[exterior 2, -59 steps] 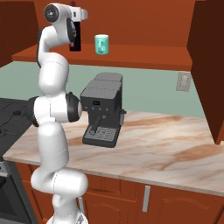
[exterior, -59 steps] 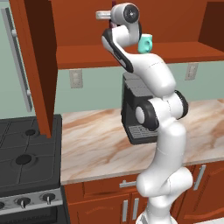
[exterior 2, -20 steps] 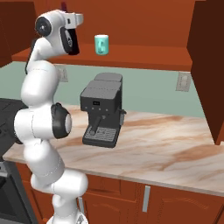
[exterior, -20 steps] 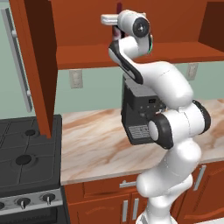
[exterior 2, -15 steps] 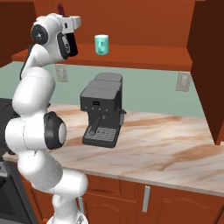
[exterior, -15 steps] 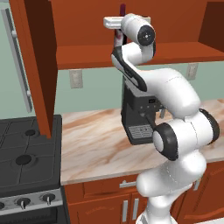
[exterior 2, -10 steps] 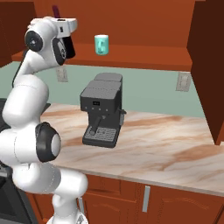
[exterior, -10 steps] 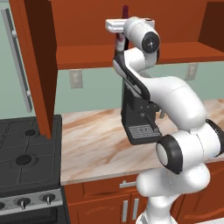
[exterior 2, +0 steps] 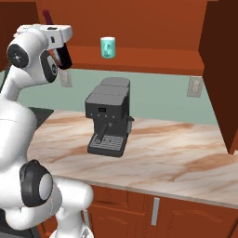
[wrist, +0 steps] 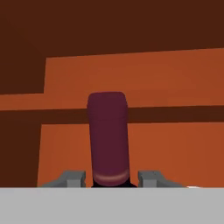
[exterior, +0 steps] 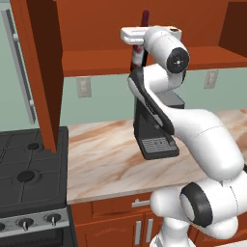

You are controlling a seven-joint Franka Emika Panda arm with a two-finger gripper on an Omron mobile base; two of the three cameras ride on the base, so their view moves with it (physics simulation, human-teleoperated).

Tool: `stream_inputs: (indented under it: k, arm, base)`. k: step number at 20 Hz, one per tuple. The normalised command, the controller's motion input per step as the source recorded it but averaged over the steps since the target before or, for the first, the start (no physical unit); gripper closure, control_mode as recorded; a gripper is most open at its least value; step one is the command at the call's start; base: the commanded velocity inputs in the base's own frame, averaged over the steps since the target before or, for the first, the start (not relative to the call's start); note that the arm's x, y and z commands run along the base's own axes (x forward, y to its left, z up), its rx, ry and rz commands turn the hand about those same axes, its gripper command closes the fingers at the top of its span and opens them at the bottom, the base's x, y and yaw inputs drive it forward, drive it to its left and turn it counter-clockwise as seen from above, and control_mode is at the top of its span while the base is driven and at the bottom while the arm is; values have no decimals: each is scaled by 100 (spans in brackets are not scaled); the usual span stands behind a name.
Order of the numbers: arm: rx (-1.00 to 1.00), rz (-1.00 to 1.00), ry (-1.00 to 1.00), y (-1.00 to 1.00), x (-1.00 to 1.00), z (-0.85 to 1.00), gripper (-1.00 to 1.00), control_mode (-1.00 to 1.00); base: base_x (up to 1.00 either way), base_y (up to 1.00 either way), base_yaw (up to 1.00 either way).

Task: Open the cabinet directly in front. Then move the wine and the mug to the dining counter with the candle on it.

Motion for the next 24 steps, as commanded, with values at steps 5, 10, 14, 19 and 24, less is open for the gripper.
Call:
stream_inputs:
  k: [5,10,14,19,24]
  arm:
    - [0,0,0,-22,-99,14,100,-100]
    - [0,0,0,-35,-100,15,100,-100]
    - [0,0,0,-33,-100,2,100,-100]
    - [0,-4,0,-14,-100,-1,100,-100]
    - [0,-1,1,-8,-85,-11,100,-100]
  base:
    - [0,0,0]
    - [0,0,0]
    - [0,0,0]
    - [0,0,0]
    - [0,0,0]
